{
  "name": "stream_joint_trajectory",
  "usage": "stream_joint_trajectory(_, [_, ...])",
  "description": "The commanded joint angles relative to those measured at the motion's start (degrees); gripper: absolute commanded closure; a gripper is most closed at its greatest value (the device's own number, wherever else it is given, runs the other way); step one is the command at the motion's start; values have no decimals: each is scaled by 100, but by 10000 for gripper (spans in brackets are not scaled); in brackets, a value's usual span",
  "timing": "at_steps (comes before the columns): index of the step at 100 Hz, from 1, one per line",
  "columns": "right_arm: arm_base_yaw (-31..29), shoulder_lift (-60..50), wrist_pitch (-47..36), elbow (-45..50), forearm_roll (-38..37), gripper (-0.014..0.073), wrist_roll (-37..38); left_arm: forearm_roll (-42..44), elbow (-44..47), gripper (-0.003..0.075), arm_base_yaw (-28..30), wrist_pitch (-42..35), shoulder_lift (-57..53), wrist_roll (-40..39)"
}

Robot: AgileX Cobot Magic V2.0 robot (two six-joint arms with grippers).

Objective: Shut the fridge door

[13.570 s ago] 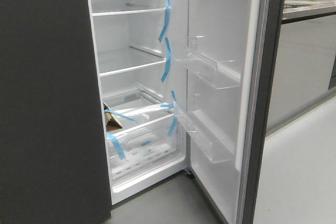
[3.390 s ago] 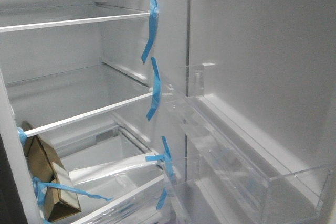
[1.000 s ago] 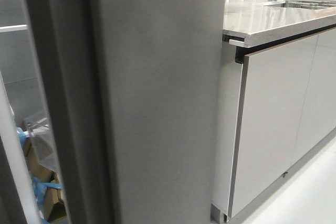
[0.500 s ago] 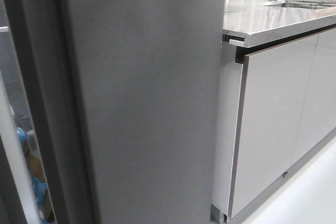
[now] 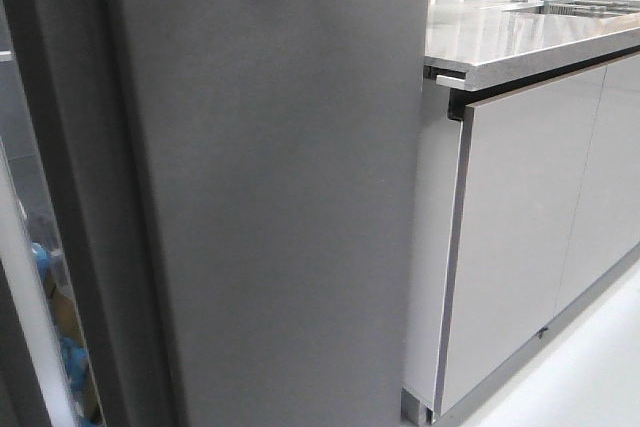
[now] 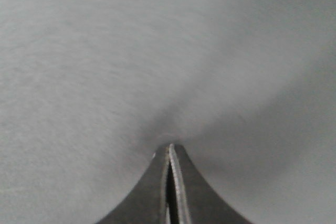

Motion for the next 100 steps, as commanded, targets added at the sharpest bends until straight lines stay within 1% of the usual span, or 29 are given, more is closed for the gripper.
stream_joint_trajectory(1, [113, -176, 13, -286, 501, 666, -461, -23, 201, 740, -37, -414, -56, -11])
stream_joint_trajectory(7, [213, -146, -146, -380, 501, 666, -673, -23, 201, 740, -37, -414, -56, -11])
stream_joint_trajectory(14, [303, -50, -254, -506, 501, 666, -740, -23, 201, 740, -37, -414, -56, -11])
stream_joint_trajectory(25, [347, 157, -224, -792, 501, 666, -988, -23, 201, 740, -37, -414, -56, -11])
stream_joint_trajectory(34, [360, 279, -224, -992, 501, 666, -1048, -23, 201, 740, -37, -414, -56, -11])
stream_joint_trajectory(56, [403, 572, -278, -1410, 491, 666, -1778, -23, 201, 740, -37, -414, -56, -11])
stream_joint_trajectory(72, [400, 848, -463, -1731, 480, 666, -1795, -23, 201, 740, -37, -414, -56, -11])
stream_joint_trajectory(89, [400, 1111, -340, -2035, 480, 666, -1819, -23, 201, 740, -37, -414, -56, -11])
stream_joint_trajectory(100, [406, 1238, -395, -2208, 491, 666, -2037, -23, 201, 740, -37, -414, -56, -11])
